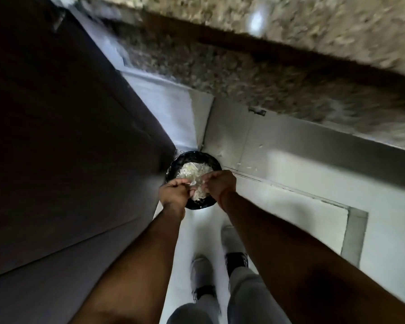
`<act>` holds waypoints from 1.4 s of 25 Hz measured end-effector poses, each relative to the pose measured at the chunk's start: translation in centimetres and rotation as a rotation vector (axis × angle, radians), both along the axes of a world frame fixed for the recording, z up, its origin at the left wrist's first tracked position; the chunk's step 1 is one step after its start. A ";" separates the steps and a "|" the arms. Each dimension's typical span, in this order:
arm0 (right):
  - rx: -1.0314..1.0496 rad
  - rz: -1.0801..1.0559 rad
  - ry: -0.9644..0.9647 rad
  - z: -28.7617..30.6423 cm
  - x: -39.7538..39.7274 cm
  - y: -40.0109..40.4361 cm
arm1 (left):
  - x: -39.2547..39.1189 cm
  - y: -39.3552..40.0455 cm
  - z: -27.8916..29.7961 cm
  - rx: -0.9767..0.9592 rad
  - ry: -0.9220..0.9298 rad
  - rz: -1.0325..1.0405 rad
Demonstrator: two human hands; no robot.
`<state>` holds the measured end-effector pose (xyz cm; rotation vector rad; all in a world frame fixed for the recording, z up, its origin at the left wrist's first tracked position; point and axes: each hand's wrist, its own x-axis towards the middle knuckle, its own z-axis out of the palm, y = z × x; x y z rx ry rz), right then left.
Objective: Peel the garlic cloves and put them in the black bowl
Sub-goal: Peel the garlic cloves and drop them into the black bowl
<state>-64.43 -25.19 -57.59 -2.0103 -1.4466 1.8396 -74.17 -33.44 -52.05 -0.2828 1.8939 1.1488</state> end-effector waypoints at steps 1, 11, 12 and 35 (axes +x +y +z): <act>0.015 0.050 -0.036 0.1 -0.7 0.2 | -0.4 0.2 -1.7 -0.006 -0.010 0.017; 0.063 0.743 0.076 1.5 -1.5 -3.1 | 0.0 0.9 -4.0 0.103 -0.427 0.228; 0.111 0.898 0.044 1.8 -1.0 -3.4 | -0.1 1.0 -3.5 0.143 -0.464 0.268; 0.654 0.459 -0.291 44.0 27.6 -8.6 | 21.6 -1.0 38.6 0.322 0.193 -1.108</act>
